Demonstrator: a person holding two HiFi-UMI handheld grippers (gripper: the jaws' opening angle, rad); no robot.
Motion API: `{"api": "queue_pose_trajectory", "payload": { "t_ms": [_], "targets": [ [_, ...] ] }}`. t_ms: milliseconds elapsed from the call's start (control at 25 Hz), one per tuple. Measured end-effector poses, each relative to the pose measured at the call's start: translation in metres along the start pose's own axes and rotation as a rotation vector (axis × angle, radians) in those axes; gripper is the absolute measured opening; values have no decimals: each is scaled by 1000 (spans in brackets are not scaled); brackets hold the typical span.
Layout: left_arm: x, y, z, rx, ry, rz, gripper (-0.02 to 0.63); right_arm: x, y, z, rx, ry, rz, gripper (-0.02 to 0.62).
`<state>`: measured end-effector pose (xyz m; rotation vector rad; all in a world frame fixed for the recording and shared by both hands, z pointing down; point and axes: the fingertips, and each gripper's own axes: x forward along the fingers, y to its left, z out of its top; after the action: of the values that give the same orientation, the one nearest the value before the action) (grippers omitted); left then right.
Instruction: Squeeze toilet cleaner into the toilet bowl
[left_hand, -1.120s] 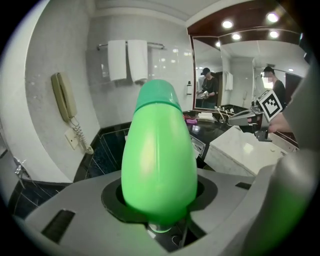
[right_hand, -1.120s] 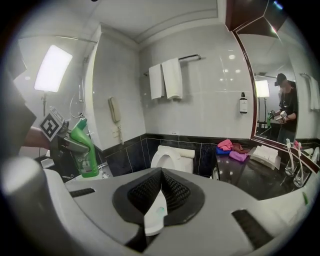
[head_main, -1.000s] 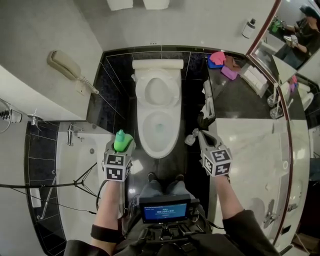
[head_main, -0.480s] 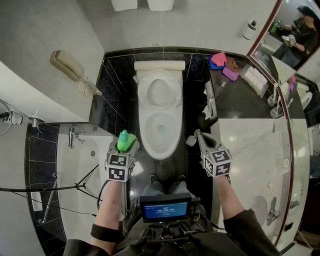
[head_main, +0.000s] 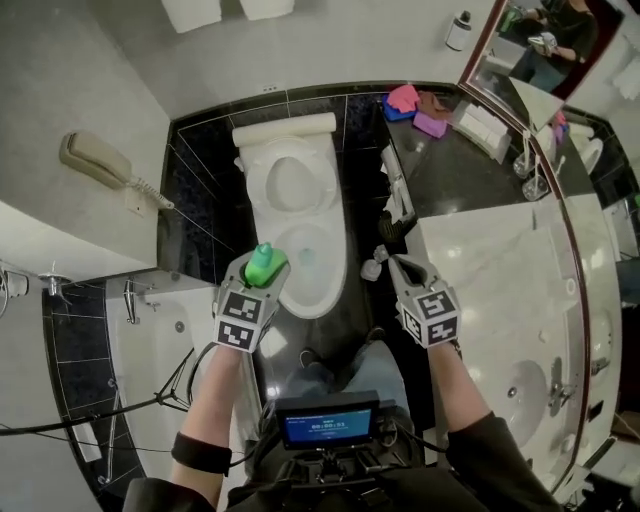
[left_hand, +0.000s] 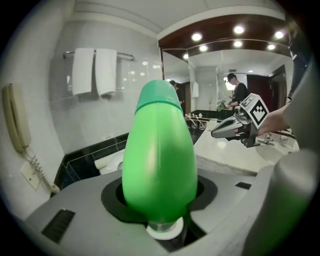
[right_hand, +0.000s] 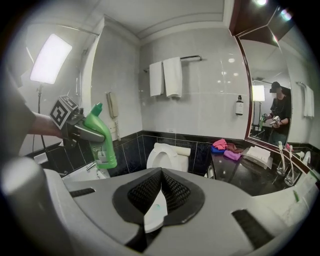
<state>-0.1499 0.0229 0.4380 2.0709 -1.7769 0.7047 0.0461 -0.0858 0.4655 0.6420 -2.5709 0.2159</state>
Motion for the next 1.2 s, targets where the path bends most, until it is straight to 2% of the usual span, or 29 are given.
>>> {"api": "queue_pose_trajectory", "payload": {
  "t_ms": [160,640,960,1200],
  "targets": [
    [49,-33,35,61,-27,-104,181,-4,-36,-2,12,-5,-22,0],
    [226,-143,142,240,-78,-354,181,15,-185,-14,48,12,-83,0],
    [333,-192,179,323,-99,-477,181,33,-263,-29,78,20,-107,0],
    [397,-218,186,365,-122,-543,181,53,-313,-51,104,41,-129,0]
  ]
}}
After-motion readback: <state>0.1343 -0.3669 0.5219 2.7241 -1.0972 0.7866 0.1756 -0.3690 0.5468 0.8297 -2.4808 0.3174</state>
